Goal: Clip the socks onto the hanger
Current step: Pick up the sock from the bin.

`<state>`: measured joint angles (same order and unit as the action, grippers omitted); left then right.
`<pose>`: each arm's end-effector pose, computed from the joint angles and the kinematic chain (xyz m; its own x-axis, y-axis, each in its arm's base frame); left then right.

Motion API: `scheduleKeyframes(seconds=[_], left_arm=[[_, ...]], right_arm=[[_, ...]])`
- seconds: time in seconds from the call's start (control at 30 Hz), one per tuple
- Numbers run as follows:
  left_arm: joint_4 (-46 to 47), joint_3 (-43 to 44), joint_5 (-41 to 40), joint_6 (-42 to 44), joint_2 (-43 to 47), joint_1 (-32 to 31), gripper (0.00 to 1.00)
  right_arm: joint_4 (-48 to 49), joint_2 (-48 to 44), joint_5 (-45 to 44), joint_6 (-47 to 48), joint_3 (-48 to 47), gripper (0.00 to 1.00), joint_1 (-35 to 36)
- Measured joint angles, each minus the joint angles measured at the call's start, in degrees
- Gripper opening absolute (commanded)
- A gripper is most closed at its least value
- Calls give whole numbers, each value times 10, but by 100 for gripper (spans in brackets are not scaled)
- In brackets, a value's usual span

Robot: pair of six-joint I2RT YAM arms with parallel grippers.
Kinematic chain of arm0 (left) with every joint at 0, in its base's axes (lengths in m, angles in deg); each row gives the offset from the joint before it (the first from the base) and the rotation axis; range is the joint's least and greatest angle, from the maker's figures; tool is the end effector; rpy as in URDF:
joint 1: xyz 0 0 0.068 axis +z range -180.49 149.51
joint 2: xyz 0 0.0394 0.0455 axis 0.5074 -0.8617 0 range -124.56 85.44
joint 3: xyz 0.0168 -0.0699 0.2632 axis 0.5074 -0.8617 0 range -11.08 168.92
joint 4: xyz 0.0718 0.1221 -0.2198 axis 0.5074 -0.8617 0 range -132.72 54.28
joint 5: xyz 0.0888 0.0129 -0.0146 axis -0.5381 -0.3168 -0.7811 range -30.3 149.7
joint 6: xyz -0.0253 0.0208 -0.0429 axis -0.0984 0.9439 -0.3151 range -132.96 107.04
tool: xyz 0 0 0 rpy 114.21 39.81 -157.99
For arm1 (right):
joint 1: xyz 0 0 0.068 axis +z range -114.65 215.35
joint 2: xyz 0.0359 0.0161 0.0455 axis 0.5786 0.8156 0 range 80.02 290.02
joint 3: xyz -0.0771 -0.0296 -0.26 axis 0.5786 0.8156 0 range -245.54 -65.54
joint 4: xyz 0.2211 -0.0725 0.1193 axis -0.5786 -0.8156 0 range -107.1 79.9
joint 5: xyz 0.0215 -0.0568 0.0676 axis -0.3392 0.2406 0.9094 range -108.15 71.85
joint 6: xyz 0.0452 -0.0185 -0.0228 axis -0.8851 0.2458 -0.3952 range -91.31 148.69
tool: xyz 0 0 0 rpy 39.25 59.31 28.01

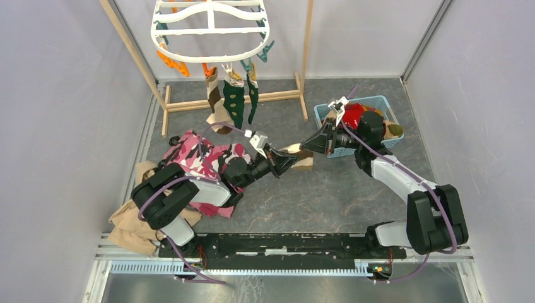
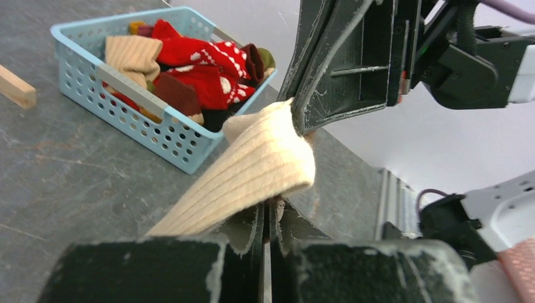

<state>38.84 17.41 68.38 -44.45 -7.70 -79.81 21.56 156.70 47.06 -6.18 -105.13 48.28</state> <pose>0.1923 -0.2319 0.2001 -0.3465 -0.3889 -0.8536 0.7805 0.3852 -0.4923 0.2649 0.0940 0.2620 -0.6330 0.1007 -0.7676 -0.7469 0.1814 0.6397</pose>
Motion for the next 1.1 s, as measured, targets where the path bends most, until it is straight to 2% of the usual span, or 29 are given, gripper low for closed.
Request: scheduleKeyframes(seconds=[0.07, 0.17, 0.3, 0.37, 0.47, 0.53, 0.6, 0.77, 0.97, 1.1], left_arm=[[-4, -14, 22, -38, 14, 14, 2], [-12, -38, 54, -106, 35, 40, 2], [-25, -68, 112, -216, 50, 92, 2], [-26, -80, 145, -275, 51, 119, 2], [-21, -89, 196, -361, 50, 151, 2], [-3, -90, 230, -412, 45, 167, 2], [24, -90, 261, -463, 35, 181, 2], [89, -89, 310, -559, -13, 198, 2], [100, -68, 348, -649, -93, 198, 2], [104, -53, 365, -677, -94, 198, 2]], right_arm=[[-27, 0, 9, 36, -10, 48, 1], [-144, 4, 32, 164, -63, 65, 2], [-460, 46, 47, 516, -240, 73, 2], [-644, 66, 54, 744, -326, 77, 2], [-811, 65, 52, 992, -352, 84, 1], [-862, 51, 40, 1101, -325, 88, 2], [-859, 24, 16, 1159, -281, 91, 6], [-773, -47, -70, 1197, -193, 90, 31], [-628, -47, -144, 1163, -169, 90, 72], [-548, -45, -197, 1128, -137, 90, 110]])
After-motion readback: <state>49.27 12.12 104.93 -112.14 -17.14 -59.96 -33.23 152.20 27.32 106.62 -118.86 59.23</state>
